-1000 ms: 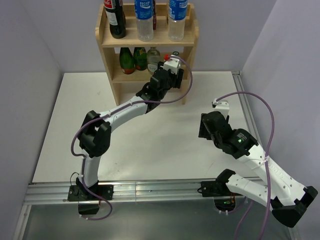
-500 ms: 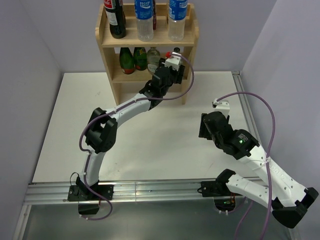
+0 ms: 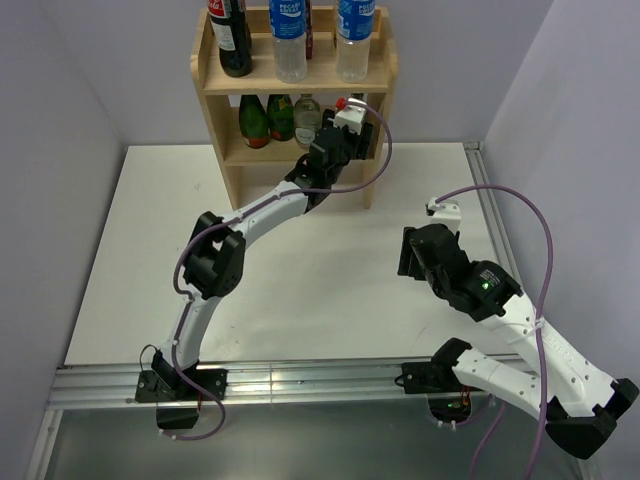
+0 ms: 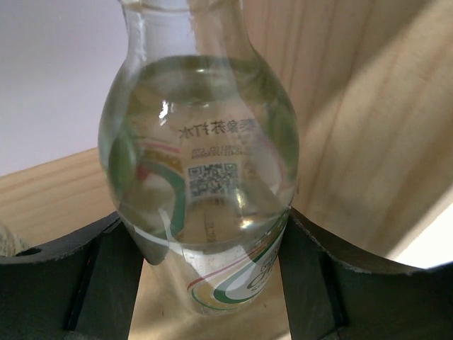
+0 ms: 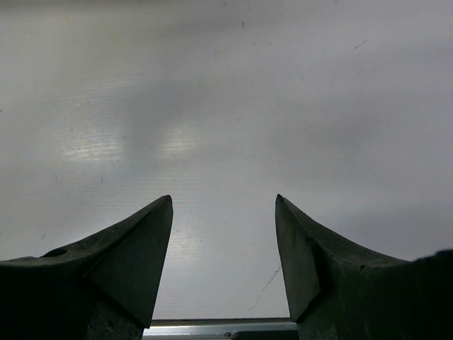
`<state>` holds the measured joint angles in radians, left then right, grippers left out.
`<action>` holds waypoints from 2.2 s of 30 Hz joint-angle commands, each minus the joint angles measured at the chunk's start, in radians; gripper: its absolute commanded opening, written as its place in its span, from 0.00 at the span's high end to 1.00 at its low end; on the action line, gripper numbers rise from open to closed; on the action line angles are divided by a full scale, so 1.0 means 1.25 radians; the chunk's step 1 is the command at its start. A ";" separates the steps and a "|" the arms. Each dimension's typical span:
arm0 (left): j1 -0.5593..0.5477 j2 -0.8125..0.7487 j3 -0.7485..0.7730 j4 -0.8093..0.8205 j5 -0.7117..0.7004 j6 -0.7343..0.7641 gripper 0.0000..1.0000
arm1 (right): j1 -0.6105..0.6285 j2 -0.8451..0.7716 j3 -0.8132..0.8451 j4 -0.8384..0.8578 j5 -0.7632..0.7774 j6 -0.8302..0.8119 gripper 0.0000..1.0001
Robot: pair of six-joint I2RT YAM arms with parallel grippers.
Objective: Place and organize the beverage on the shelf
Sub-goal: Place the drink on the shelf.
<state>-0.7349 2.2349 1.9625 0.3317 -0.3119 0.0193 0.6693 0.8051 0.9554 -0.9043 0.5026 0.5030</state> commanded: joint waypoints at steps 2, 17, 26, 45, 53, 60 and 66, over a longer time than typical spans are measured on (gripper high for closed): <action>0.016 0.016 0.077 0.029 -0.006 0.024 0.87 | -0.005 -0.012 0.005 0.029 0.002 -0.011 0.33; 0.023 -0.011 0.033 0.014 0.005 0.013 0.27 | -0.005 -0.012 0.010 0.030 -0.009 -0.016 0.33; 0.016 -0.022 0.013 0.000 0.005 0.009 0.09 | -0.005 -0.002 0.010 0.037 -0.029 -0.023 0.33; -0.028 -0.162 -0.208 0.091 -0.027 -0.052 0.07 | -0.005 -0.007 0.008 0.037 -0.027 -0.022 0.33; -0.058 -0.288 -0.343 0.065 -0.099 -0.112 0.01 | -0.005 -0.035 -0.008 0.081 0.025 0.012 0.27; -0.065 -0.424 -0.432 -0.129 -0.200 -0.259 0.00 | -0.005 -0.026 -0.027 0.139 0.102 0.024 0.26; -0.062 -0.549 -0.524 -0.304 -0.298 -0.396 0.01 | -0.005 -0.106 -0.110 0.274 0.127 -0.076 0.24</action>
<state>-0.8154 1.6341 1.3521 0.1032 -0.5838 -0.3473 0.6685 0.7292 0.8391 -0.6891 0.5976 0.4637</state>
